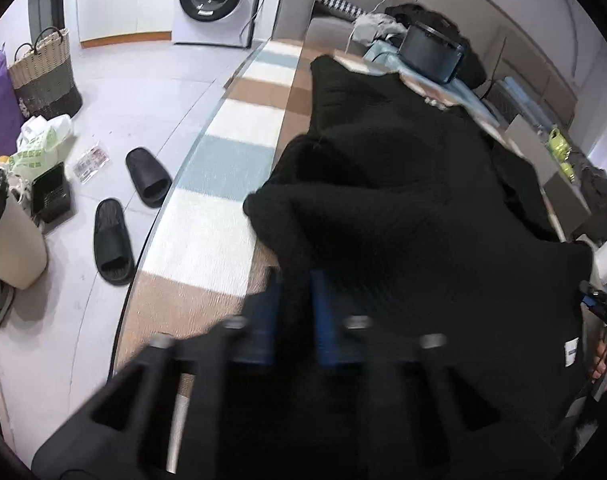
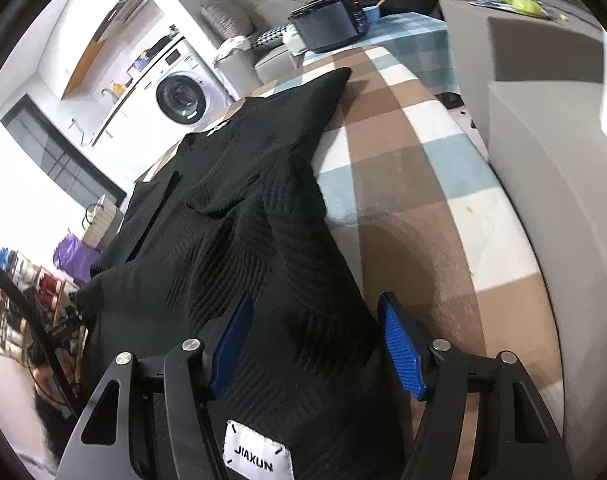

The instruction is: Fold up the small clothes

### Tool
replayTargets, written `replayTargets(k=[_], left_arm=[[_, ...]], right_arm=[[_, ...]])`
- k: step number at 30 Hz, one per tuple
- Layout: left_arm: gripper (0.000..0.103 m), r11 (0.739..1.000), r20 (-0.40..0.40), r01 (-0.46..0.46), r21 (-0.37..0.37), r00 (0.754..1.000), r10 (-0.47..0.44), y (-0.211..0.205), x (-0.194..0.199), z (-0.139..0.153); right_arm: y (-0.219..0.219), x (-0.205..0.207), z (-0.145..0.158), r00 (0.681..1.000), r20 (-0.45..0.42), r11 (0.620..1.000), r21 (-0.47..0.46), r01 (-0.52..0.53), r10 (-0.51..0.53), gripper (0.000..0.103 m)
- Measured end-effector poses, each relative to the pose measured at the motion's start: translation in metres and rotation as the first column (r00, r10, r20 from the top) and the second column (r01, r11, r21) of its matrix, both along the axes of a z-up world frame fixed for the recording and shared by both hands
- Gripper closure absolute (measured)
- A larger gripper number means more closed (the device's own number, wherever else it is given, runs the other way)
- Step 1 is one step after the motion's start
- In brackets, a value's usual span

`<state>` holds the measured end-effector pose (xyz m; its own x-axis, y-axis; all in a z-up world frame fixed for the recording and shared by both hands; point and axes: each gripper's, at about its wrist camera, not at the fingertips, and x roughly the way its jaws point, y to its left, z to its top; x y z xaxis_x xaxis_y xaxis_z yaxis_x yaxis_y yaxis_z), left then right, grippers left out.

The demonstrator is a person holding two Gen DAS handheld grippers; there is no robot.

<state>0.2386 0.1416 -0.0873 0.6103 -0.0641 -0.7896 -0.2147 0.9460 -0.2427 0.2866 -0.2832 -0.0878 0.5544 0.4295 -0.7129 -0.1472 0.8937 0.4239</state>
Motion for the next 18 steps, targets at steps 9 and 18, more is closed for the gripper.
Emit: replayTargets(k=[9,18], left_arm=[[0.101,1.000,0.169,0.012,-0.006,0.986,-0.011,0.003,-0.040,0.041],[0.101,0.998,0.298,0.020,-0.051,0.955,-0.004,0.003,-0.105,0.079]], right_arm=[[-0.003,-0.033,0.019,0.989,0.146,0.997,0.075,-0.004,-0.007,0.097],[-0.024,-0.115,0.058,0.918,0.394,0.975,0.216,-0.050,-0.040,0.098]])
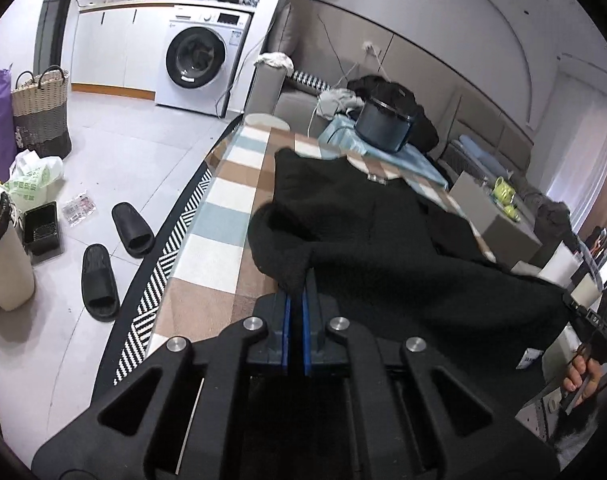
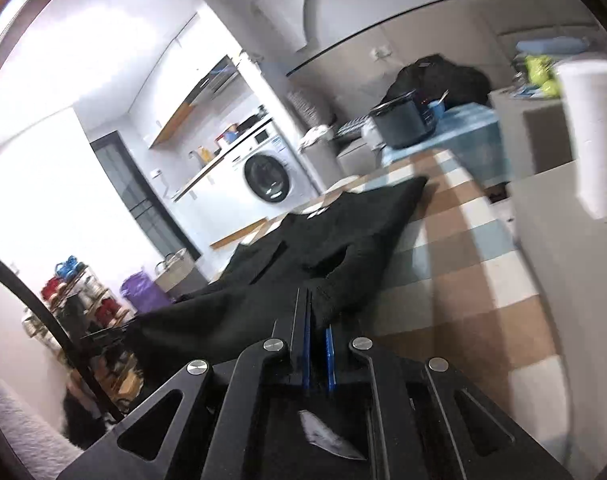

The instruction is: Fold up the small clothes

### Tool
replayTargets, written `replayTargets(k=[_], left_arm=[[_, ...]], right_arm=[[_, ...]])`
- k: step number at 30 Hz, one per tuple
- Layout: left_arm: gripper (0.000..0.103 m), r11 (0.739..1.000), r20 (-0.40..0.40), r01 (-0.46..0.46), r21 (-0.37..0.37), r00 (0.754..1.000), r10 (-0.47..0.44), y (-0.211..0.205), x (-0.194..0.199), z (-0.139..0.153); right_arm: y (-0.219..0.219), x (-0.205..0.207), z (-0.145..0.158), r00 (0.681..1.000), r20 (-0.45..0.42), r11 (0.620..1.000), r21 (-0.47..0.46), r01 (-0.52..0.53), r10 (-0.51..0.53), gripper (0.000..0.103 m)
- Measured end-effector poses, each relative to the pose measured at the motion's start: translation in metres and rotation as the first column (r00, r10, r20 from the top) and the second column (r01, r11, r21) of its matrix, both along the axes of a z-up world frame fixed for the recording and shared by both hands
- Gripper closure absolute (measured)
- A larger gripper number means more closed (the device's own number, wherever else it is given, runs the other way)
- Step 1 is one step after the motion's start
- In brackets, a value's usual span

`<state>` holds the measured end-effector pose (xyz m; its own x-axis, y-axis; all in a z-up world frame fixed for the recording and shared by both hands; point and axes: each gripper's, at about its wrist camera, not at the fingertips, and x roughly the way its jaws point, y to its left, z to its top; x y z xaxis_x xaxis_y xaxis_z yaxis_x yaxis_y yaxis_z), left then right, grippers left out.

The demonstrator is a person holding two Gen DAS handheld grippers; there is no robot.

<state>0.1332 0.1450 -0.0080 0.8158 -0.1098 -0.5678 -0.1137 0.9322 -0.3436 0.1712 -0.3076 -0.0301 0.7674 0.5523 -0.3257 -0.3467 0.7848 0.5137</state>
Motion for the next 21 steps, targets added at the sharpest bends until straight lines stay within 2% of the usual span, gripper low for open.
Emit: replayTargets(k=[4,8,12,15,18,21], left_arm=[[0.101,1.000,0.014,0.011,-0.019,1.000,-0.011,0.007,-0.016,0.008],[0.101,0.999,-0.015,0.026,-0.031,1.000,-0.026,0.014,-0.005,0.006],[0.101,0.999,-0.046,0.029,-0.042,0.998,-0.031,0.021,0.033,0.000],[0.101,0.996,-0.084,0.009,-0.083,0.996,-0.016,0.031,0.070,-0.010],[0.101,0.996,-0.136,-0.011,-0.091,0.991,-0.002,0.035,0.110,-0.026],[0.100,0.995,-0.228,-0.041,-0.087,0.973,0.020,0.037,0.146,-0.051]], right_arm=[[-0.014,-0.011,0.003,1.000,-0.003,0.999,0.049,0.017,-0.017,0.098],[-0.016,-0.005,0.004,1.000,-0.010,0.998,0.051,0.030,-0.029,0.098],[-0.009,0.025,0.006,0.998,-0.045,0.998,0.045,0.052,-0.050,0.098],[-0.003,0.062,0.005,0.987,-0.120,0.994,0.024,0.109,-0.105,0.098],[0.003,0.105,-0.004,0.962,-0.207,0.984,-0.004,0.180,-0.177,0.098],[0.011,0.142,-0.018,0.929,-0.284,0.971,-0.062,0.230,-0.238,0.098]])
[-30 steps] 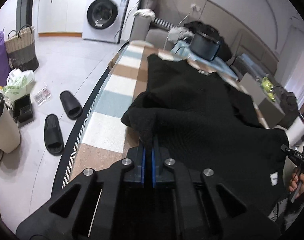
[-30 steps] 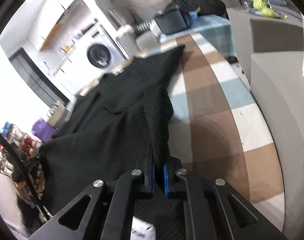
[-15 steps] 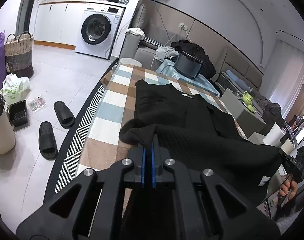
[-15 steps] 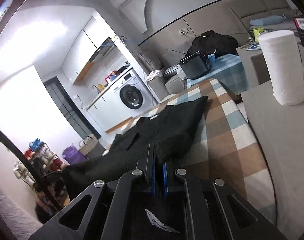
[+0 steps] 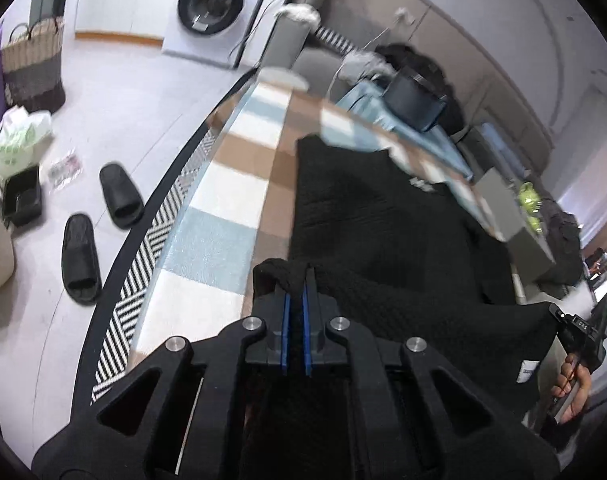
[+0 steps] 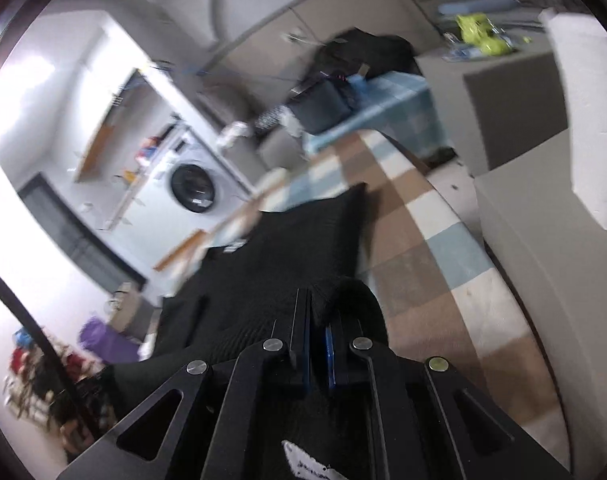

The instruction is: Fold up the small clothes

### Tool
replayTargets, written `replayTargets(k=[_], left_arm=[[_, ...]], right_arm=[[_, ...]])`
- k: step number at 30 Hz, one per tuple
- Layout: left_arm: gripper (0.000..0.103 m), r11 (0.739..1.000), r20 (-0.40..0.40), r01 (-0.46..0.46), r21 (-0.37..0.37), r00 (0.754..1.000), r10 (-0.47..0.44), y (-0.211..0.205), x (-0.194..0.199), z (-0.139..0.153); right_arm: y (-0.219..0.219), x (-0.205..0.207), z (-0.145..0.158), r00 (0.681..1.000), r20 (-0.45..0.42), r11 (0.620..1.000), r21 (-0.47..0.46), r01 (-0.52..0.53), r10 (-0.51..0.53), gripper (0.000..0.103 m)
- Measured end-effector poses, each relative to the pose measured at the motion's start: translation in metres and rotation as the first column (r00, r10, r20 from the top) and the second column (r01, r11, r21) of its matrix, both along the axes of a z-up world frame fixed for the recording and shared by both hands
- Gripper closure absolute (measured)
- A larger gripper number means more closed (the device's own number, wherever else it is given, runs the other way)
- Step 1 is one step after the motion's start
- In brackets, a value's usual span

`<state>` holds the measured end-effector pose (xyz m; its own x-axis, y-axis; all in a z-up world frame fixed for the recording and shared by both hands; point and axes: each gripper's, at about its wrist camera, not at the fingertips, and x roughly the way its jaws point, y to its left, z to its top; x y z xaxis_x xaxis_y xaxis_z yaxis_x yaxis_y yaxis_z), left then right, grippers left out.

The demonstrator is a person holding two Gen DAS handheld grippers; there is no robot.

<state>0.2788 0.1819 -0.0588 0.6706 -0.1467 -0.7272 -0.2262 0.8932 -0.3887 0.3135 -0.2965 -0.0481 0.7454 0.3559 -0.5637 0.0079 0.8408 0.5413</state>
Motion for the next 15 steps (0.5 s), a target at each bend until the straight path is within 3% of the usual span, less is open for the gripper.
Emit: replayTargets(k=[2,4,5,7,8,10,15], left_arm=[[0.100,1.000,-0.057,0.003,-0.008,0.998,-0.004,0.001,0.011,-0.015],[0.093,1.000,-0.070,0.019,-0.004,0.997,-0.019,0.001,0.013,-0.020],[0.084,1.000,-0.060,0.021,0.011,0.998,-0.020,0.000,0.007,-0.019],[0.059,0.999,-0.051,0.010,0.031,0.999,-0.008,0.000,-0.006,-0.018],[0.045,1.000,-0.047,0.004,0.030,0.999,-0.003,0.001,-0.014,-0.019],[0.043,1.000,-0.057,0.011,0.020,0.998,-0.010,0.001,-0.028,-0.023],[0.043,1.000,-0.096,0.022,0.014,0.995,-0.020,-0.009,-0.050,-0.033]], right_arm=[[0.004,0.018,-0.011,0.998,-0.064,0.999,-0.033,0.011,-0.013,0.092],[0.005,0.027,-0.019,0.992,-0.127,0.998,-0.060,-0.002,-0.006,0.079],[0.004,0.025,-0.022,0.992,-0.127,0.998,-0.056,-0.013,0.005,0.075],[0.000,0.015,-0.025,0.993,-0.114,0.998,-0.040,-0.046,0.041,0.059],[-0.003,0.008,-0.026,0.992,-0.111,0.997,-0.032,-0.067,0.063,0.055],[-0.007,-0.007,-0.031,0.988,-0.129,0.995,-0.049,-0.090,0.083,0.037],[-0.011,-0.041,-0.045,0.978,-0.136,0.984,-0.065,-0.168,0.158,0.037]])
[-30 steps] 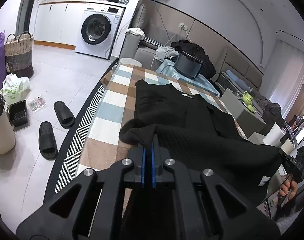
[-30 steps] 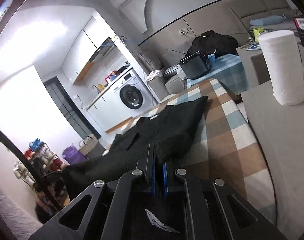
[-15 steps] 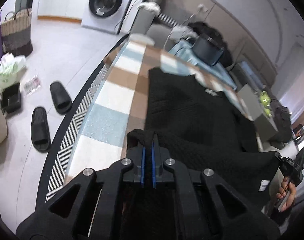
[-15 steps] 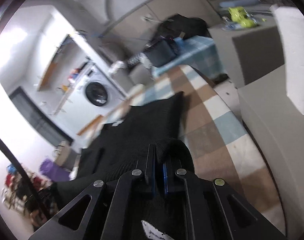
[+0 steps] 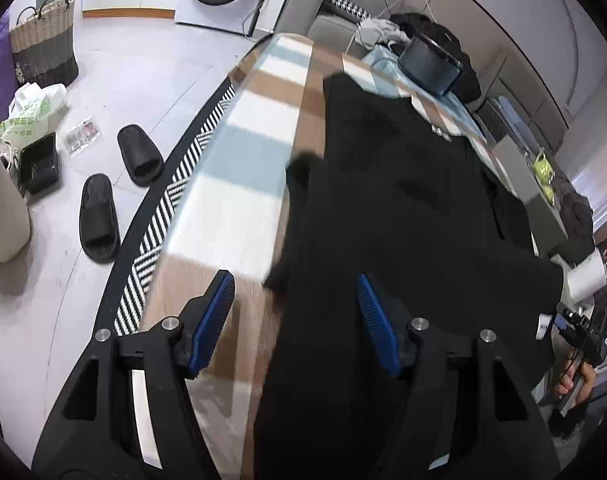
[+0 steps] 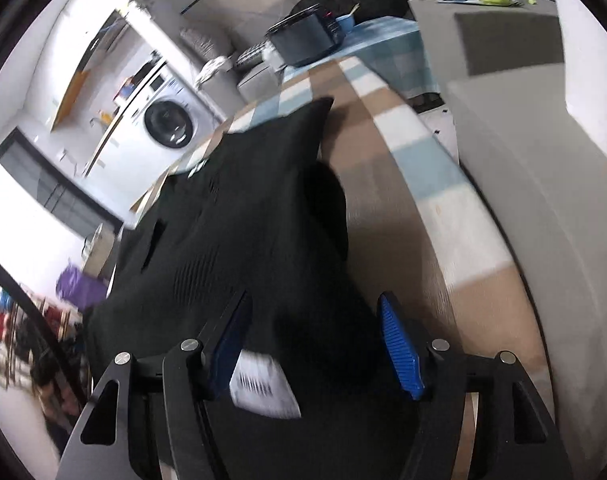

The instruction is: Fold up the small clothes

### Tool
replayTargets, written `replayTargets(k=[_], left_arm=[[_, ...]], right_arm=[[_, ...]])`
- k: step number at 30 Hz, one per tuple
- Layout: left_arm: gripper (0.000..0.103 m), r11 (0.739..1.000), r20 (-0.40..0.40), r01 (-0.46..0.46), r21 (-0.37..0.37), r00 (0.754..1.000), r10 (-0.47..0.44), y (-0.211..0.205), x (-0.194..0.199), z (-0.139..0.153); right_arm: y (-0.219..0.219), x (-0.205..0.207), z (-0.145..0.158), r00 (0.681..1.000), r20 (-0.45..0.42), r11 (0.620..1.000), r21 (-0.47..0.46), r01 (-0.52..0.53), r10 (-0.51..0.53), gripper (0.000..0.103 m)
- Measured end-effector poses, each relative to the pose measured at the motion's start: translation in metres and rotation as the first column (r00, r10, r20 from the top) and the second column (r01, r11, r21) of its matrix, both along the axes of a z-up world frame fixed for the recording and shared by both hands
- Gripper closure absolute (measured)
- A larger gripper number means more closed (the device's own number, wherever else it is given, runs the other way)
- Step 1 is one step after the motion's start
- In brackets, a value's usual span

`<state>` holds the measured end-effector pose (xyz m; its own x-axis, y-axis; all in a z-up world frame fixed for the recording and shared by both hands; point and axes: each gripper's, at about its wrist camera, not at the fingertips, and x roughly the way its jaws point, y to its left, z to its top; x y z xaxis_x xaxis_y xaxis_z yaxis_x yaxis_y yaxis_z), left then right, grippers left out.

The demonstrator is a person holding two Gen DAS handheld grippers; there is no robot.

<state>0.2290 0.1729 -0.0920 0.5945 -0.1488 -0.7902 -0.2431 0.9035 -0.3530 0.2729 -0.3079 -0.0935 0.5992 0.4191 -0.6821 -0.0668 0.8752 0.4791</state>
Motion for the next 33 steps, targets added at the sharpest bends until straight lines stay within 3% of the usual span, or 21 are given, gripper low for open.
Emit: replayTargets(k=[3,4,5,8,11,17,20,22,23,25,33], left_arm=[[0.045,1.000,0.028,-0.002,0.019,1.000,0.002,-0.010,-0.007,0.001],[0.050,1.000,0.032,-0.003,0.031,0.999,0.002,-0.013,-0.008,0.002],[0.064,0.999,0.035,-0.012,0.050,0.999,0.010,-0.016,-0.010,0.003],[0.078,0.998,0.065,-0.015,0.062,0.998,0.011,-0.019,-0.019,0.012],[0.079,0.999,0.094,0.012,0.043,0.995,-0.016,-0.022,-0.028,0.018],[0.079,0.998,0.000,0.016,0.066,1.000,-0.016,-0.025,-0.027,0.002],[0.082,0.998,0.014,0.012,0.062,1.000,-0.013,-0.026,-0.028,0.000],[0.095,0.998,0.047,0.010,0.055,0.999,-0.012,-0.025,-0.030,0.003],[0.098,0.998,0.064,0.009,0.059,0.998,-0.013,-0.025,-0.030,0.006],[0.098,0.998,0.103,-0.005,0.066,0.995,-0.002,-0.025,-0.034,0.014],[0.100,0.999,0.253,-0.041,0.034,0.967,0.031,-0.010,-0.047,0.058]], right_arm=[[0.004,-0.011,0.002,0.999,0.045,0.999,0.007,-0.032,0.031,0.037],[0.007,-0.012,0.004,0.998,0.059,0.999,0.004,-0.038,0.037,0.038],[0.009,-0.012,0.006,0.996,0.074,0.999,-0.002,-0.045,0.045,0.039],[0.016,-0.014,0.012,0.993,0.097,0.998,-0.001,-0.068,0.068,0.043],[0.019,-0.021,0.018,0.984,0.137,0.992,0.027,-0.121,0.116,0.043],[0.020,-0.020,0.011,0.988,0.109,0.993,0.010,-0.115,0.114,0.043],[0.020,-0.021,0.010,0.987,0.118,0.994,0.007,-0.112,0.111,0.044],[0.021,-0.020,0.011,0.986,0.136,0.995,0.000,-0.101,0.100,0.063],[0.022,-0.020,0.011,0.986,0.140,0.996,-0.009,-0.091,0.091,0.070],[0.022,-0.019,0.011,0.987,0.143,0.997,-0.023,-0.071,0.073,0.096],[0.004,-0.049,0.049,0.944,0.330,0.996,0.062,-0.058,0.034,0.100]])
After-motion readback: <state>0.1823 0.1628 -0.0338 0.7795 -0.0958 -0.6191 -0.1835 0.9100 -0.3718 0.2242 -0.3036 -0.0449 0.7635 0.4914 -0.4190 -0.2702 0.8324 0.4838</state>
